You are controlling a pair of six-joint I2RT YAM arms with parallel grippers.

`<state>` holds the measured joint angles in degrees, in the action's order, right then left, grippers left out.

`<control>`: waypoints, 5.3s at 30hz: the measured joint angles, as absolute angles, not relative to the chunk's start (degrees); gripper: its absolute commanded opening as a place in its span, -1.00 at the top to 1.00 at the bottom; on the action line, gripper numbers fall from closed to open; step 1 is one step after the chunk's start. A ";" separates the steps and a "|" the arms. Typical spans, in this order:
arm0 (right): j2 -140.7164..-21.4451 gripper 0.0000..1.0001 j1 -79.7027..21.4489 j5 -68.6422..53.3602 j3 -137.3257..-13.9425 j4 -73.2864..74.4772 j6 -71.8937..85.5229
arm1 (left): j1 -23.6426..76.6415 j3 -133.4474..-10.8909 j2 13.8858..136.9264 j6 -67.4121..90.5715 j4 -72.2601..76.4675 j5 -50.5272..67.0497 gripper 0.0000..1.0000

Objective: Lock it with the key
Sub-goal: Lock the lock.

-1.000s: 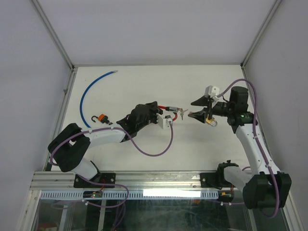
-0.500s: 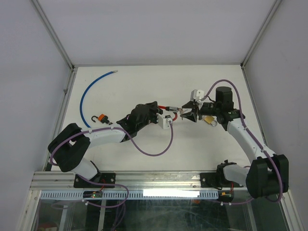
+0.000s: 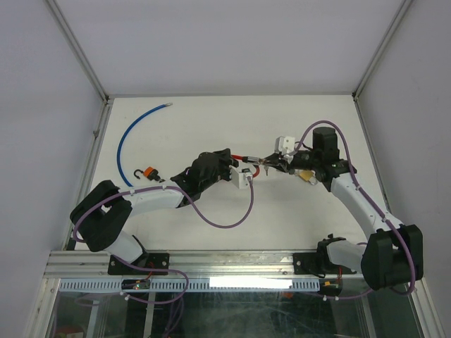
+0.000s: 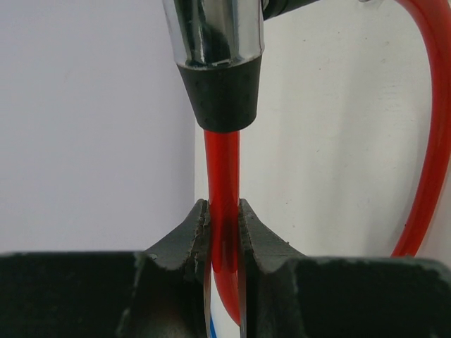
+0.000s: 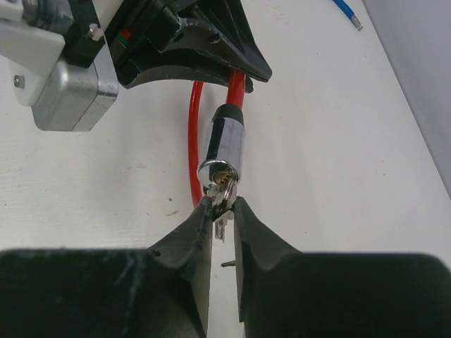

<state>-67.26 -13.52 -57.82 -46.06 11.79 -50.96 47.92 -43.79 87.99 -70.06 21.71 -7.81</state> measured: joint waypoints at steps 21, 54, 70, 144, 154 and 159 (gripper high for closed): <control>-59.05 1.00 -21.23 -40.73 -42.54 11.03 -72.60 | 47.88 -45.47 88.09 -68.90 18.41 -7.33 1.00; -64.38 1.00 -14.22 -51.29 -54.43 26.72 -49.78 | 44.03 -53.21 84.29 -60.80 -0.49 6.66 1.00; -67.51 1.00 -7.05 -59.02 -58.98 32.12 -43.29 | 44.36 -58.26 83.53 -56.27 -8.43 10.61 1.00; -62.92 1.00 -21.89 -38.98 -46.76 19.66 -47.48 | 42.63 -63.94 89.08 -50.26 -21.19 11.11 1.00; -79.44 1.00 -13.93 -56.34 -59.20 29.56 -32.53 | 46.33 -52.36 81.97 -55.07 -6.96 -3.68 1.00; -83.02 1.00 -13.37 -59.29 -59.83 31.97 -29.41 | 47.29 -51.62 82.13 -56.99 -6.37 -6.70 1.00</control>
